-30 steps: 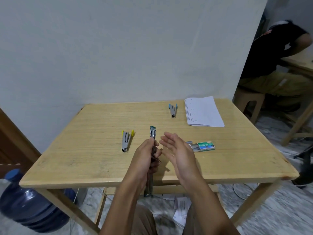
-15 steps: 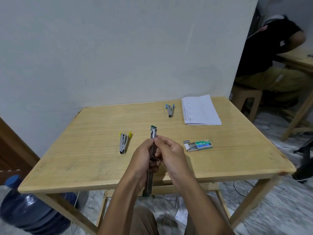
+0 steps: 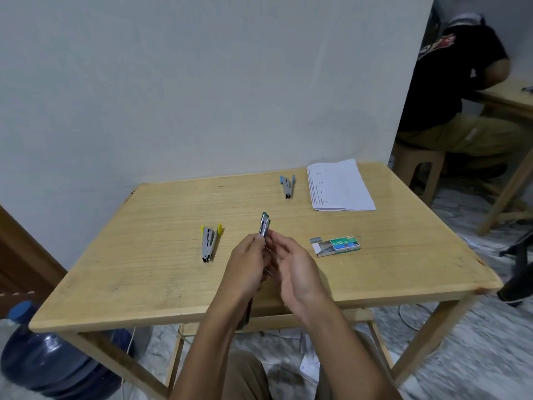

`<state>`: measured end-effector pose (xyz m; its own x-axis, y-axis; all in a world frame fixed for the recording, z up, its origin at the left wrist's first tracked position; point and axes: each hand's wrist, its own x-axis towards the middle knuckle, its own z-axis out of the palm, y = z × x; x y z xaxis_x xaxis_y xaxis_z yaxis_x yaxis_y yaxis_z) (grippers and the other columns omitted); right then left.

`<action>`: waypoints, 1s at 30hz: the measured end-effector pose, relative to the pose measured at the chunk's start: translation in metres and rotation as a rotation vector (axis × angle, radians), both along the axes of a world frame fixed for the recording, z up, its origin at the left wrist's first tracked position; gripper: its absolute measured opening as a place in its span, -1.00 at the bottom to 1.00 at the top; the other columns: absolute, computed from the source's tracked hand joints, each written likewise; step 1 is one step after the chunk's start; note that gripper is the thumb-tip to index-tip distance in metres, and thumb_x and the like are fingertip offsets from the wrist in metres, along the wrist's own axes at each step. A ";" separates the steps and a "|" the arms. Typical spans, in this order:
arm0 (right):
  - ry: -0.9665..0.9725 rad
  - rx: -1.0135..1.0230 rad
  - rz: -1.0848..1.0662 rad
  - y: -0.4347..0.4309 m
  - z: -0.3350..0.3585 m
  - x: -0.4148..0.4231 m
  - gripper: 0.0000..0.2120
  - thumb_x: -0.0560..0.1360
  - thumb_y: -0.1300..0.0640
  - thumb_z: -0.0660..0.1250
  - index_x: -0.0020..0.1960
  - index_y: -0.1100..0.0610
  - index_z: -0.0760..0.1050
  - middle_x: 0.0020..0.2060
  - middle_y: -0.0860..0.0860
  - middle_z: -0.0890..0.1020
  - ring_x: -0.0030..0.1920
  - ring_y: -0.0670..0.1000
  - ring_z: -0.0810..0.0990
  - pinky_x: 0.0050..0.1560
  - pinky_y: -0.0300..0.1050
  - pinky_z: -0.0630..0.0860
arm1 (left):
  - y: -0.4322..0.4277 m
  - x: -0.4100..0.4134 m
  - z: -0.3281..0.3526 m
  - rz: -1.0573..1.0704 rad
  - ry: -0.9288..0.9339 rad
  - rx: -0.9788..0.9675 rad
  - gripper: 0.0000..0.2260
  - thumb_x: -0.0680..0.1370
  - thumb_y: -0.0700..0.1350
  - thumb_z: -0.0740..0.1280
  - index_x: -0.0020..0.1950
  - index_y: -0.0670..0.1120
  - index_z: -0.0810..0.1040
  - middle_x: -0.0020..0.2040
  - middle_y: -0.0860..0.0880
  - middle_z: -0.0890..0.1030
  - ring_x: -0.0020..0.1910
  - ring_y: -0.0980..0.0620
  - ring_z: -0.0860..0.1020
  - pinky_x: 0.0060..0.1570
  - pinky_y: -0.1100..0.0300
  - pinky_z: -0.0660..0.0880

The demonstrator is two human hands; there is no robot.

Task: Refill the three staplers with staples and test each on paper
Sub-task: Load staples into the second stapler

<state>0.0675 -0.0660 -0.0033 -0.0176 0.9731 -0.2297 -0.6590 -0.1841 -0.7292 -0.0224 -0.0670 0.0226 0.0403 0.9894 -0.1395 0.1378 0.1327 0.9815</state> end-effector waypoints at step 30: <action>0.052 -0.021 -0.273 0.009 0.003 0.013 -0.76 0.63 0.36 0.05 0.14 0.22 0.46 0.05 0.17 0.67 0.08 0.08 0.69 0.23 -0.05 0.53 | 0.013 -0.018 -0.013 0.093 -0.455 -0.166 -0.74 0.64 0.06 0.21 0.11 -0.04 0.60 -0.40 0.04 0.36 -0.49 0.12 0.24 -0.53 0.27 0.19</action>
<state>0.0804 -0.0565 -0.0001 0.2318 0.9385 -0.2558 -0.7231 -0.0097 -0.6907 -0.0403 -0.0542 0.0093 0.0468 0.9576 -0.2843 -0.3200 0.2840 0.9038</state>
